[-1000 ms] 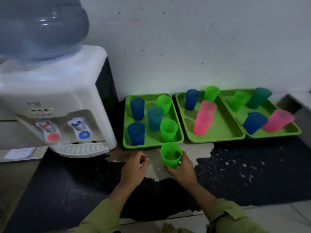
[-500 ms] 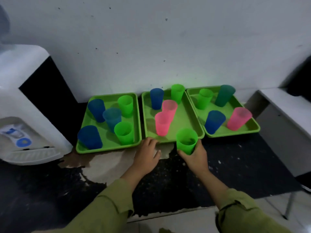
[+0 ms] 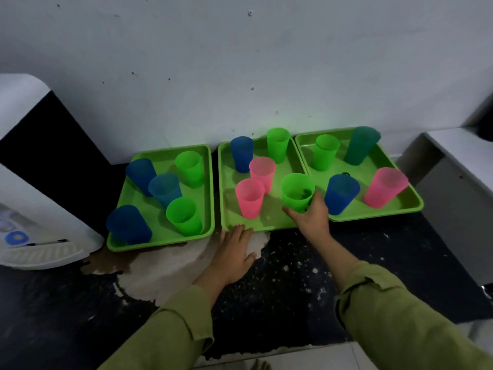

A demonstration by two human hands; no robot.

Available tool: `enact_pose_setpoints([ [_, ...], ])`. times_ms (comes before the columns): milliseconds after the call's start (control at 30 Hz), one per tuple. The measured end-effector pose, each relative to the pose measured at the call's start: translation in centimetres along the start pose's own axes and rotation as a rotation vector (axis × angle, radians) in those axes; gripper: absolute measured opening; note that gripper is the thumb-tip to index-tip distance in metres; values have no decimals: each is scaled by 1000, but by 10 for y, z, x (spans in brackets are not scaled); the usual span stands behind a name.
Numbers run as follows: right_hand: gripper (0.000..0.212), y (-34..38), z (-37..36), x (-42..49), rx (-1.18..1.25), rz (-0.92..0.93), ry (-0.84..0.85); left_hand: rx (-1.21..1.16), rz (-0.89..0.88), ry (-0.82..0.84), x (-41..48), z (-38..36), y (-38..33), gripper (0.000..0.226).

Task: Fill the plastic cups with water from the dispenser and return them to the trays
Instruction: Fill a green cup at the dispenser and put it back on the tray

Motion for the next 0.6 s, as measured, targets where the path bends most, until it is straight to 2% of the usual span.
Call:
enact_pose_setpoints([
  [200, 69, -16, -28, 19, -109, -99, 75, -84, -55, -74, 2, 3, 1, 61],
  [600, 73, -36, -43, 20, -145, -200, 131, -124, -60, -72, 3, 1, 3, 61],
])
Point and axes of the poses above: each hand's wrist, its own x-axis towards the middle knuckle, its own z-axis out of the back of the hand, y = z × x, the point moved 8 cm from there along x, towards the middle knuckle, and after that the axes turned 4 degrees about -y, right-handed, at the moved point
